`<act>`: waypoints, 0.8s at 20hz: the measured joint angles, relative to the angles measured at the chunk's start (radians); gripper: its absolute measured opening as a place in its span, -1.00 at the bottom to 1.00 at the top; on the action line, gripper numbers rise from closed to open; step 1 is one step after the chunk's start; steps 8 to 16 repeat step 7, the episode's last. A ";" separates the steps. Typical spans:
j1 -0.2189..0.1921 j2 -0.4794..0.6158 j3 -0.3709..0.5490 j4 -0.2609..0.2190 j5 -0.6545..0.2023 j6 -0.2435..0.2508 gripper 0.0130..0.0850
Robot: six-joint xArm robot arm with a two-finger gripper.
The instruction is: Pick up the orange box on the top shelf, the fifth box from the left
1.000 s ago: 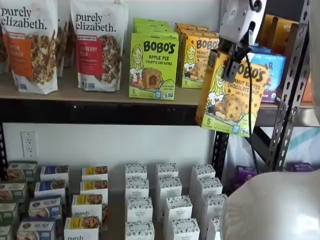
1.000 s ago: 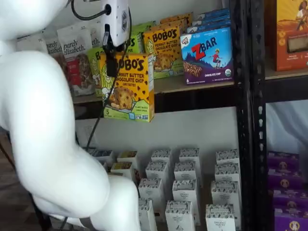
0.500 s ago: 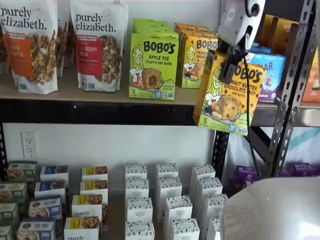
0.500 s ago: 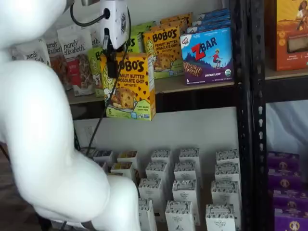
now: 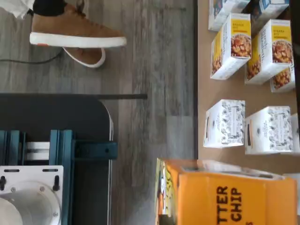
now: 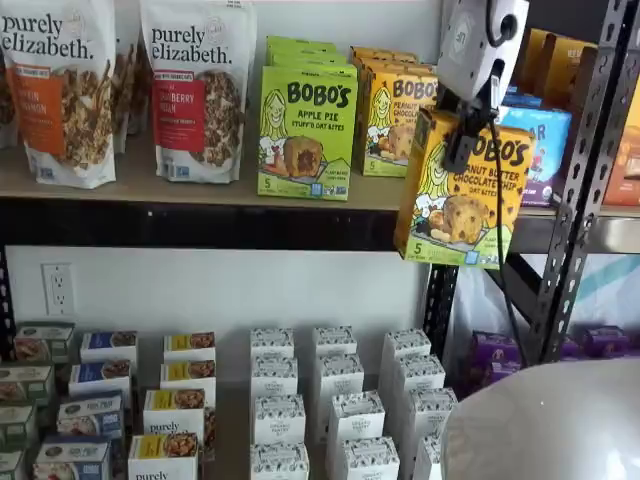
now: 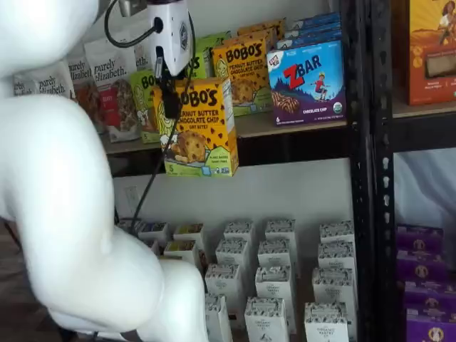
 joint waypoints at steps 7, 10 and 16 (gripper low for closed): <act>0.025 -0.010 0.018 -0.036 -0.021 0.013 -0.67; 0.025 -0.010 0.018 -0.036 -0.021 0.013 -0.67; 0.025 -0.010 0.018 -0.036 -0.021 0.013 -0.67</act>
